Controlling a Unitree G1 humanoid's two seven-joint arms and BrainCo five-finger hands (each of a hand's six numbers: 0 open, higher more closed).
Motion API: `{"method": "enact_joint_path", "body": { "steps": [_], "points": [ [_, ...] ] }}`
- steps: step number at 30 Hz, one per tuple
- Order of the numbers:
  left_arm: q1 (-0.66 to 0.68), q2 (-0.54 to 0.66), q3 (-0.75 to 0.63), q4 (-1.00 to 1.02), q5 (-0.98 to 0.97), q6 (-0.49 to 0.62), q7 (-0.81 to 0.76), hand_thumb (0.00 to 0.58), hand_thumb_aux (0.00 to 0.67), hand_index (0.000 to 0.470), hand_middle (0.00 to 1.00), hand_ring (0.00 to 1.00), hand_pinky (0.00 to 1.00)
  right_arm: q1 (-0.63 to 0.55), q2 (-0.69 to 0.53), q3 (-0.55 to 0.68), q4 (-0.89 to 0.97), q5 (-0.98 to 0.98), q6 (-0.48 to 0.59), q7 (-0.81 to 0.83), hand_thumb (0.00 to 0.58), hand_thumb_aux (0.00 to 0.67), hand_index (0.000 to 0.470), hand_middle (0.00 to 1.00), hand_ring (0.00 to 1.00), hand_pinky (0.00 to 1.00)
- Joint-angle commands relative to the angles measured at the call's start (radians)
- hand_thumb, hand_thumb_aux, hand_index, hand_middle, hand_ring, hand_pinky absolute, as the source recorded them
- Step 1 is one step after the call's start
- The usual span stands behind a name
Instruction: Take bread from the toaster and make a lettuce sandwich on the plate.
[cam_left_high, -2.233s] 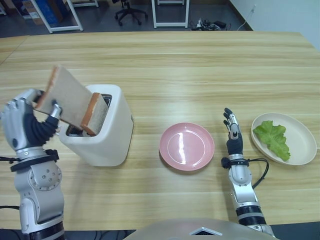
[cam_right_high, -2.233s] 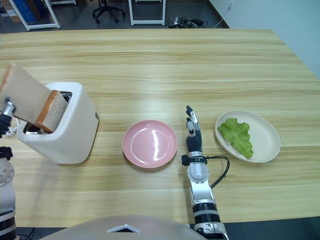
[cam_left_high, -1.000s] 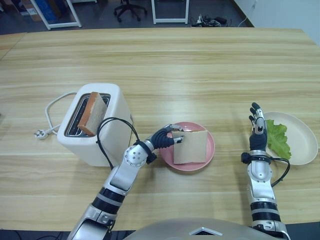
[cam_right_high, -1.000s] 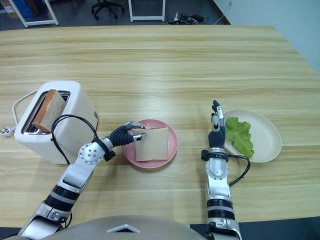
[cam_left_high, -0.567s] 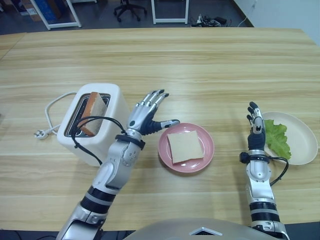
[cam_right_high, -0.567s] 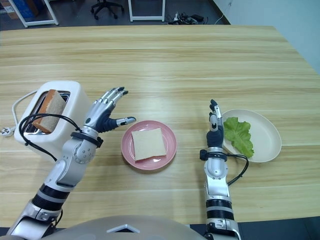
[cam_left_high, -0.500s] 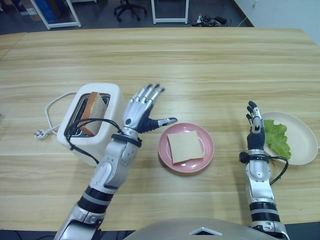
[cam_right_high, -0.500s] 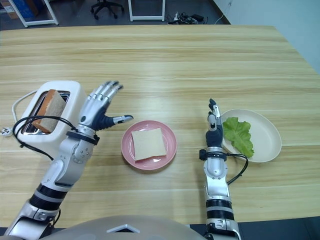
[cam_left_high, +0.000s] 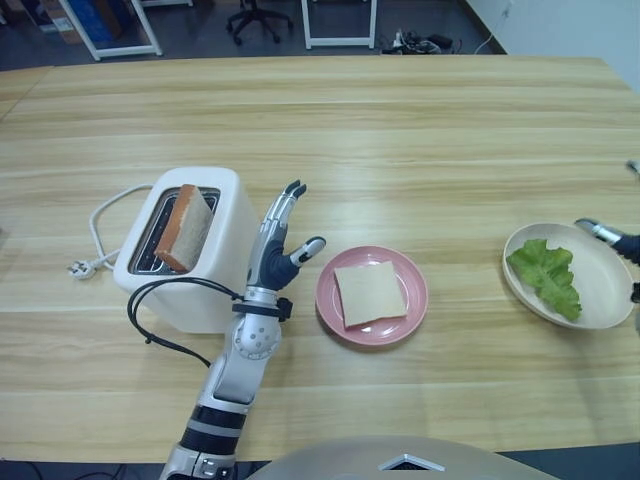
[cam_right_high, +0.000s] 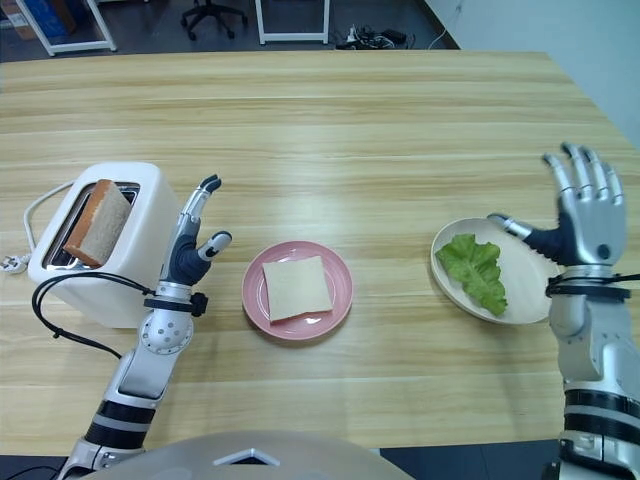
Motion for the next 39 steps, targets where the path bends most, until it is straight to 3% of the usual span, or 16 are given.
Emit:
{"method": "enact_joint_path", "body": {
  "steps": [1,6,12,13,14,16,18,19,20,32,36,39],
  "points": [
    [-0.006,-0.022,-0.004,0.006,0.004,-0.002,-0.014,0.000,0.000,0.000,0.00,0.00,0.00,-0.075,-0.045,0.169,0.228,-0.081,-0.029,-0.046,0.000,0.000,0.000,0.00,0.00,0.00],
    [0.004,-0.037,0.002,0.001,0.008,-0.006,-0.026,0.000,0.000,0.000,0.00,0.00,0.00,-0.136,-0.045,0.311,0.448,-0.090,-0.045,-0.108,0.000,0.000,0.000,0.00,0.00,0.00],
    [0.022,-0.048,0.009,-0.026,0.018,-0.001,-0.032,0.000,0.000,0.000,0.00,0.00,0.00,-0.217,-0.076,0.396,0.645,-0.059,-0.045,-0.176,0.005,0.003,0.002,0.00,0.00,0.00],
    [0.027,-0.049,0.011,-0.032,0.020,0.001,-0.032,0.000,0.000,0.000,0.00,0.00,0.00,-0.227,-0.081,0.408,0.661,-0.058,-0.043,-0.182,0.128,0.079,0.055,0.00,0.00,0.00],
    [0.032,-0.050,0.014,-0.038,0.021,0.002,-0.032,0.000,0.000,0.000,0.00,0.00,0.00,-0.234,-0.084,0.419,0.667,-0.057,-0.042,-0.185,0.183,0.116,0.081,0.00,0.00,0.00],
    [0.041,-0.051,0.018,-0.049,0.024,0.006,-0.031,0.000,0.000,0.000,0.00,0.00,0.00,-0.243,-0.087,0.446,0.666,-0.055,-0.043,-0.186,0.454,0.357,0.251,0.00,0.00,0.00],
    [0.046,-0.053,0.019,-0.056,0.025,0.009,-0.033,0.000,0.000,0.000,0.00,0.00,0.00,-0.249,-0.088,0.472,0.663,-0.051,-0.041,-0.189,0.535,0.483,0.339,0.00,0.00,0.00],
    [0.047,-0.054,0.019,-0.058,0.026,0.010,-0.035,0.000,0.000,0.000,0.00,0.00,0.00,-0.248,-0.090,0.480,0.657,-0.047,-0.040,-0.190,0.578,0.633,0.444,0.00,0.00,0.00],
    [0.047,-0.055,0.019,-0.059,0.027,0.010,-0.037,0.000,0.000,0.000,0.00,0.00,0.00,-0.246,-0.093,0.487,0.652,-0.044,-0.038,-0.193,0.580,0.670,0.470,0.00,0.00,0.00],
    [0.053,-0.064,0.025,-0.061,0.031,0.009,-0.046,0.000,0.000,0.000,0.00,0.00,0.00,-0.232,-0.129,0.532,0.635,0.005,-0.044,-0.195,0.580,0.670,0.470,0.00,0.00,0.00],
    [0.054,-0.068,0.025,-0.054,0.033,0.004,-0.044,0.000,0.000,0.000,0.00,0.00,0.00,-0.151,-0.179,0.454,0.437,0.061,-0.022,-0.219,0.580,0.670,0.470,0.00,0.00,0.00],
    [0.056,-0.072,0.027,-0.048,0.032,0.001,-0.042,0.000,0.000,0.000,0.00,0.00,0.00,-0.035,-0.203,0.354,0.141,0.098,0.026,-0.194,0.580,0.670,0.470,0.00,0.00,0.00]
  ]
}}
